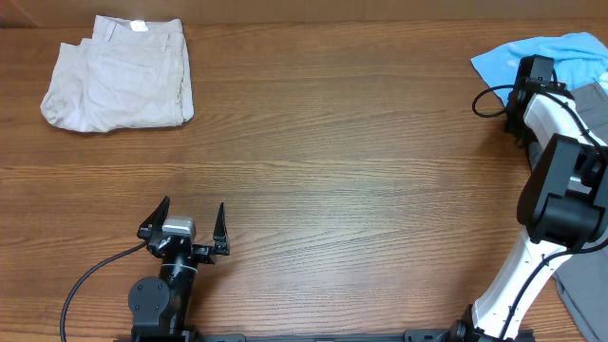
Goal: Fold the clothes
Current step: 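Grasp the waistband of the grey pants with the right gripper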
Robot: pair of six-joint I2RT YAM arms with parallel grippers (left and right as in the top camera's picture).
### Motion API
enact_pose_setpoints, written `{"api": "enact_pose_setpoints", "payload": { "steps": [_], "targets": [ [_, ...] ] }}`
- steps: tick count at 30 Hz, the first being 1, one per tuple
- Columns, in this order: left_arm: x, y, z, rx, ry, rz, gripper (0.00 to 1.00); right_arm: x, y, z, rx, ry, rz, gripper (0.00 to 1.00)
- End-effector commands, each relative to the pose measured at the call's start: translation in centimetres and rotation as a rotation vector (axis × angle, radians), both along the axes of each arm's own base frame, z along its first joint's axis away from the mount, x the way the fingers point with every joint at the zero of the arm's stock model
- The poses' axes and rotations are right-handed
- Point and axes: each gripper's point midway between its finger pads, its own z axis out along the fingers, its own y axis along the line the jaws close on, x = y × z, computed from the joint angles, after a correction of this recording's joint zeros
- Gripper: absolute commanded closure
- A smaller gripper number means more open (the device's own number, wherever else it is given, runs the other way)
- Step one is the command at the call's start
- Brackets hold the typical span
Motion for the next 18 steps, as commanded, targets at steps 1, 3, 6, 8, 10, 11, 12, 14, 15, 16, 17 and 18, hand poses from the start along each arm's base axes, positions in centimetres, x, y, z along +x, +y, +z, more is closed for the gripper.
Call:
{"api": "enact_pose_setpoints", "payload": {
  "steps": [1,3,6,8,10,11,12,14,15,16,17,18],
  "targets": [
    [0.0,0.0,0.0,0.018,-0.009,-0.005,0.0,0.7,-0.7,2.2,-0.01,-0.075,-0.038,0.73],
    [0.0,0.0,0.0,0.018,-0.009,-0.005,0.0,1.0,-0.3,2.4,0.021,-0.094,-0.025,0.79],
    [0.0,0.0,0.0,0.018,-0.009,-0.005,0.0,1.2,0.0,2.5,0.041,-0.103,-0.017,0.82],
    [0.0,0.0,0.0,0.018,-0.009,-0.005,0.0,1.1,0.1,2.5,0.042,-0.1,-0.018,0.82],
    [0.0,0.0,0.0,0.018,-0.009,-0.005,0.0,1.1,0.1,2.6,0.043,-0.106,-0.023,0.89],
    [0.0,0.0,0.0,0.018,-0.009,-0.005,0.0,1.1,0.1,2.7,0.046,-0.11,-0.023,0.92],
    [0.0,0.0,0.0,0.018,-0.009,-0.005,0.0,1.1,0.1,3.0,0.046,-0.123,-0.033,0.96],
    [0.0,0.0,0.0,0.018,-0.009,-0.005,0.0,1.2,0.1,3.7,0.05,-0.163,-0.068,0.96],
    [0.0,0.0,0.0,0.018,-0.009,-0.005,0.0,1.1,0.2,4.3,0.053,-0.185,-0.086,0.96],
    [0.0,0.0,0.0,0.018,-0.009,-0.005,0.0,1.1,0.2,4.9,0.054,-0.209,-0.106,0.96],
    [0.0,0.0,0.0,0.018,-0.009,-0.005,0.0,1.1,0.2,5.6,0.055,-0.23,-0.118,0.96],
    [0.0,0.0,0.0,0.018,-0.009,-0.005,0.0,1.0,0.2,6.3,0.054,-0.247,-0.125,0.96]
  ]
}}
